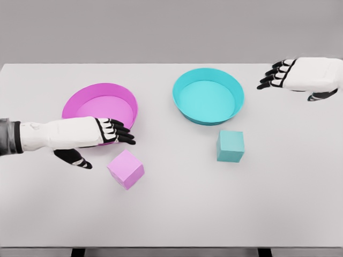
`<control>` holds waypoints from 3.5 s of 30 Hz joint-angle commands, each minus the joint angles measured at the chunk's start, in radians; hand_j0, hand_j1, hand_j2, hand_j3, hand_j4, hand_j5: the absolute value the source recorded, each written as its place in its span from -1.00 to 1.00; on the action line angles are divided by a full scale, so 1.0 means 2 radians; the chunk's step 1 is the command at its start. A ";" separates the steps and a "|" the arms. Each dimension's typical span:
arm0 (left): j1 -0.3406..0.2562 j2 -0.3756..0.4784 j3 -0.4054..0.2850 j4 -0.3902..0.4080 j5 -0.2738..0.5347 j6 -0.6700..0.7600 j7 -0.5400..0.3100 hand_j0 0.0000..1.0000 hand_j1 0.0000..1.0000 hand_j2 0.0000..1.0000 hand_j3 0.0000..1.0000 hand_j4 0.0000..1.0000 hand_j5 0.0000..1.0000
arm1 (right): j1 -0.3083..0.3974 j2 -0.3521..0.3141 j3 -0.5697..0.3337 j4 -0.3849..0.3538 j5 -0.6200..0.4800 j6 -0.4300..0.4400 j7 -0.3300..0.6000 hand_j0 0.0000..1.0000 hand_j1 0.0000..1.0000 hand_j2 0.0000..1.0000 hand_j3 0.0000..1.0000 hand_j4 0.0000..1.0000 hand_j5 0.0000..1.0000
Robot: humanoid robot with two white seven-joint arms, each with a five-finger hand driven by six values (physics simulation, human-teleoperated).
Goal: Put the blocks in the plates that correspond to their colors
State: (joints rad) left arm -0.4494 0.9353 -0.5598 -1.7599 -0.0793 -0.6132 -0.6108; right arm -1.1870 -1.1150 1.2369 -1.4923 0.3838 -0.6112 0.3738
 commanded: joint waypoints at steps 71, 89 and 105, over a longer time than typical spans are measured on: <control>-0.058 -0.053 -0.068 0.059 0.002 0.001 0.000 -0.02 -0.02 -0.02 -0.02 -0.02 -0.02 | -0.009 0.136 0.146 0.009 -0.043 0.000 0.012 1.00 1.00 1.00 1.00 1.00 1.00; -0.102 -0.061 -0.011 0.230 0.004 0.001 0.000 0.04 0.04 0.04 0.04 0.04 0.04 | -0.004 0.136 0.145 0.006 -0.021 0.000 0.041 0.46 0.46 0.46 0.46 0.46 0.46; -0.109 -0.037 0.033 0.266 0.010 0.001 0.000 1.00 1.00 1.00 1.00 1.00 1.00 | -0.012 0.130 0.118 -0.033 -0.028 0.000 0.037 0.41 0.41 0.41 0.41 0.41 0.41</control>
State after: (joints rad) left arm -0.6627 0.8419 -0.5089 -1.2311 -0.0679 -0.6137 -0.6113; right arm -1.2118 -0.8519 1.4826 -1.5428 0.3325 -0.6125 0.4496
